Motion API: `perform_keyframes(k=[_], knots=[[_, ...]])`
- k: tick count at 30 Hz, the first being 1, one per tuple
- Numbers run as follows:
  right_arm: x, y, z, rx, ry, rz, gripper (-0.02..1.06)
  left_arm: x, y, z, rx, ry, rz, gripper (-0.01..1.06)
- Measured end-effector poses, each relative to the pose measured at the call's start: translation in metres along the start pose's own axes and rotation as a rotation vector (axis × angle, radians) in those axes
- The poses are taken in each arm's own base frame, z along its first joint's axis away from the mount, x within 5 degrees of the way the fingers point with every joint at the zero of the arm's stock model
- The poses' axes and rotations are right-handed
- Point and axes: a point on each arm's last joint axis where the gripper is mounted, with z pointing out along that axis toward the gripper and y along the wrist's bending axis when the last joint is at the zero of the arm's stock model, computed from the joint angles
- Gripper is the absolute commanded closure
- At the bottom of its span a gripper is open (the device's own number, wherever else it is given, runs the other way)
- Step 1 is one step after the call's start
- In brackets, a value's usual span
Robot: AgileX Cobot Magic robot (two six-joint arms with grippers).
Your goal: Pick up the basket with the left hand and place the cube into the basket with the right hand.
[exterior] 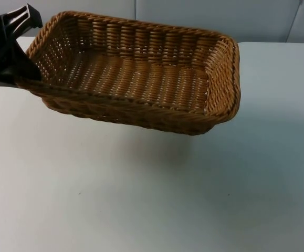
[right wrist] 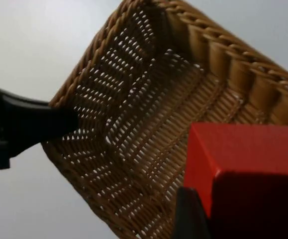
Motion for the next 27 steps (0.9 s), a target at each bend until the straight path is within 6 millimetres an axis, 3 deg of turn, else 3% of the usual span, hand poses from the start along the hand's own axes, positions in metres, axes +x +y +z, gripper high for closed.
perform_keyframes(k=[4,11,14,17,18,19,20,27], knots=[[0.003,0.009,0.018,0.031,0.043,-0.012,0.67,0.0,0.0,0.0,0.0,0.0,0.0,1.05],[0.008,-0.003,0.053,0.072,0.123,0.038,0.67,0.0,0.0,0.0,-0.001,-0.002,0.0,1.05],[0.009,-0.005,0.059,0.073,0.135,0.046,0.65,0.0,0.0,0.0,-0.001,-0.002,0.0,1.05],[0.009,-0.005,0.06,0.073,0.137,0.046,0.46,0.0,0.0,0.0,-0.001,-0.002,0.0,1.05],[0.009,-0.005,0.061,0.073,0.139,0.047,0.46,0.0,0.0,0.0,-0.001,-0.002,0.0,1.05],[0.009,-0.006,0.062,0.073,0.138,0.049,0.32,0.0,0.0,0.0,-0.001,-0.002,0.0,1.05],[0.009,-0.006,0.062,0.074,0.138,0.05,0.27,0.0,0.0,0.0,-0.001,-0.002,0.0,1.05],[0.009,-0.008,0.065,0.082,0.138,0.052,0.29,0.0,0.001,0.0,-0.009,-0.003,0.008,1.05]])
